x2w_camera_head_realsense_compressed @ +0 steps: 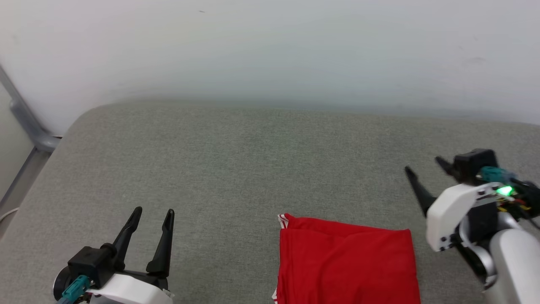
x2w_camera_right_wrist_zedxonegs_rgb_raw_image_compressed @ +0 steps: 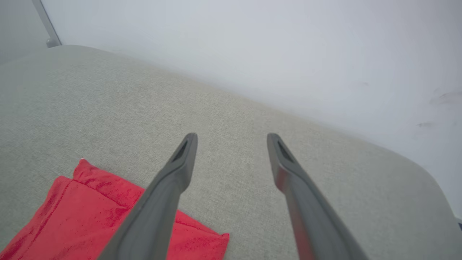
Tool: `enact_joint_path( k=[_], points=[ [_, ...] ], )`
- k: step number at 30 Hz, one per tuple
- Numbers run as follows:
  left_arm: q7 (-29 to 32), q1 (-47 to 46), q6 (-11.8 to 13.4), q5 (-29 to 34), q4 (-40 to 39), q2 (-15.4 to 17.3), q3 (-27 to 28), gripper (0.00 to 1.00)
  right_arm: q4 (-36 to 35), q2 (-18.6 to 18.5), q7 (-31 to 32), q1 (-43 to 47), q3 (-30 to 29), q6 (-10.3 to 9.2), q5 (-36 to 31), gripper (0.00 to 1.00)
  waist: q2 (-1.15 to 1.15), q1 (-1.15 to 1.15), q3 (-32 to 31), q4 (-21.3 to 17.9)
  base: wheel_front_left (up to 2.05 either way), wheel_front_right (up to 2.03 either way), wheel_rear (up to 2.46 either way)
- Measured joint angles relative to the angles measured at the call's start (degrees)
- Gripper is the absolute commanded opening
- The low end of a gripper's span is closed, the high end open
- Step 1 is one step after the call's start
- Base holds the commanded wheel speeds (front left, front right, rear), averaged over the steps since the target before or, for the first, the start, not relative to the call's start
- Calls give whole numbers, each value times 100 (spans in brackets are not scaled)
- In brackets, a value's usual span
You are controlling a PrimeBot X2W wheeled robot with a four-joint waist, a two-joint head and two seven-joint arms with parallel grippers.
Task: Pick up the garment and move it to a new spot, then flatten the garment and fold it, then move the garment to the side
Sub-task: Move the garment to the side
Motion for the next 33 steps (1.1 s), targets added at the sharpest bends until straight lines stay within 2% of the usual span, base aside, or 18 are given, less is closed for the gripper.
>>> enact_joint_path(
  k=[5, 9, 15, 23, 33],
  points=[
    [0, 0, -41, 20, -47, -98, -11, 100, -221, -495, -728, 129, -272, 0, -312, 100, 0, 0, 21, -112, 0, 0, 0],
    [0, -1, -51, 57, -108, -175, 10, 100, -390, -542, -1268, 421, -614, 1, -378, 100, 0, 0, 54, -183, 0, 0, 0],
    [0, 112, -92, 118, -346, -349, 240, 100, -673, -157, -1859, 928, -1192, 1, -455, 100, 0, 0, 126, -251, 0, 0, 0],
    [0, 198, -149, 423, -490, -515, 421, 100, -939, 509, -2303, 1488, -1600, 1, -642, 100, 0, 0, 174, -214, 0, 0, 0],
    [0, 211, -210, 590, -527, -649, 448, 100, -960, 746, -2401, 1632, -1625, 1, -768, 100, 0, 0, 90, -193, 0, 0, 0]
  ],
)
